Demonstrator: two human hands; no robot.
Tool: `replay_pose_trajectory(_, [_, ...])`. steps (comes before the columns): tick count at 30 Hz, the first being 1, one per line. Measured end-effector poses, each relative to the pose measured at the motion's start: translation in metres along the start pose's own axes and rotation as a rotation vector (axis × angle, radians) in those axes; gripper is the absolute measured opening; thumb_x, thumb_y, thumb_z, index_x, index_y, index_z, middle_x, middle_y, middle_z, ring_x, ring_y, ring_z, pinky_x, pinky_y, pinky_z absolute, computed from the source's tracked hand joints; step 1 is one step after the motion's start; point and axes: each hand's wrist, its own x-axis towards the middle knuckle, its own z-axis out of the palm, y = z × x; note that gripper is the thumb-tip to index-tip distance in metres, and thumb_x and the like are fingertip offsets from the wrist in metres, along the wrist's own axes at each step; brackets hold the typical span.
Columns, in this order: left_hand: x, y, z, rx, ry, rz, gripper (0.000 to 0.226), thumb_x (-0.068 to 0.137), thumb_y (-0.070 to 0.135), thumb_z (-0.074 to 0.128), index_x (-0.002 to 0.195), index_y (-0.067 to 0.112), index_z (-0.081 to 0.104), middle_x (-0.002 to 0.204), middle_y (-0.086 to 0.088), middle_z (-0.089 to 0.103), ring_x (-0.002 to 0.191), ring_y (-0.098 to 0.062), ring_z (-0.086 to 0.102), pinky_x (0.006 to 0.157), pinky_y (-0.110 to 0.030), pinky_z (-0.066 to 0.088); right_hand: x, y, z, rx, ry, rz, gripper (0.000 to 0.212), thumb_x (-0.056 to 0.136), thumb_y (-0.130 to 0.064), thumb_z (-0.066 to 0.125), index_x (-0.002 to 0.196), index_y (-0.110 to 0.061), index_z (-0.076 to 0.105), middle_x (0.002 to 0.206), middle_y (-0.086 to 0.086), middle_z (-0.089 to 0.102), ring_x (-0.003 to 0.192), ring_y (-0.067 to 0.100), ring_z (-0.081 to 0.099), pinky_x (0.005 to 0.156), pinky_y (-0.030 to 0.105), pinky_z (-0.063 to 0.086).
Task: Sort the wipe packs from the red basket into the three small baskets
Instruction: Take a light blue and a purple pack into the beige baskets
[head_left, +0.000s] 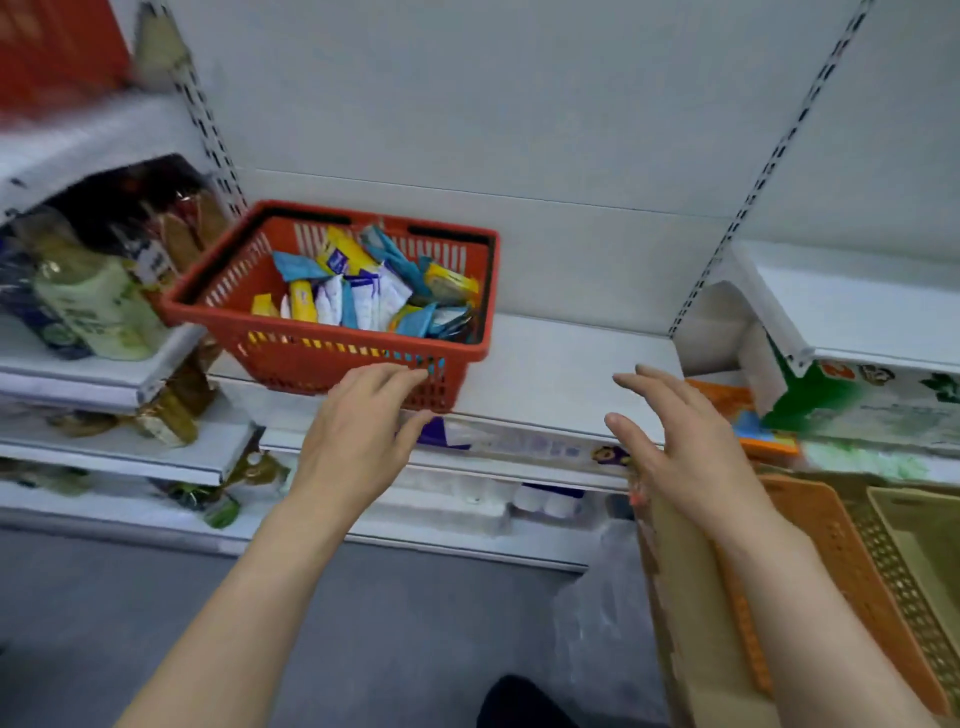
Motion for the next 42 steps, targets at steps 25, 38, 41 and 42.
replay_pose_trajectory(25, [0.236,-0.251,0.038,-0.144,-0.195,-0.25,0.057,0.087,0.048,0.066,0.138,0.025,0.054,0.137,-0.001,0.054,0.131,-0.022,0.04,0.105,-0.034,0.033,0.345,-0.14,0.217,-0.084,-0.388,-0.061,0.052,0.088,-0.05,0.065,0.129,-0.017,0.058,0.121,0.007,0.065,0.11,0.028,0.06,0.085,0.037,0.05])
replay_pose_trajectory(38, [0.276,-0.259,0.035,-0.603,-0.351,-0.18,0.089,0.073,0.059,0.073,0.149,0.037,0.034,0.148,0.011,0.046,0.134,-0.003,0.041,0.107,-0.025,0.033,0.339,-0.144,0.21,0.741,-0.171,0.323,0.006,0.083,-0.026,0.079,0.088,-0.024,0.077,0.091,0.0,0.076,0.085,0.021,0.072,0.079,0.049,0.059])
replay_pose_trajectory(41, [0.278,-0.252,0.041,-0.789,-0.436,-0.181,0.081,0.072,0.047,0.08,0.143,0.037,0.042,0.136,0.017,0.055,0.127,0.002,0.049,0.102,-0.016,0.041,0.334,-0.15,0.203,1.005,-0.149,0.324,0.009,0.083,-0.02,0.077,0.09,-0.015,0.076,0.092,0.01,0.076,0.079,0.024,0.072,0.071,0.041,0.06])
replay_pose_trajectory(42, [0.277,-0.251,0.042,-0.843,-0.436,-0.188,0.078,0.069,0.046,0.081,0.138,0.039,0.045,0.13,0.021,0.057,0.124,0.003,0.053,0.099,-0.015,0.045,0.334,-0.152,0.202,1.083,-0.14,0.338,0.015,0.082,-0.02,0.077,0.093,-0.01,0.075,0.094,0.013,0.076,0.08,0.024,0.072,0.07,0.037,0.06])
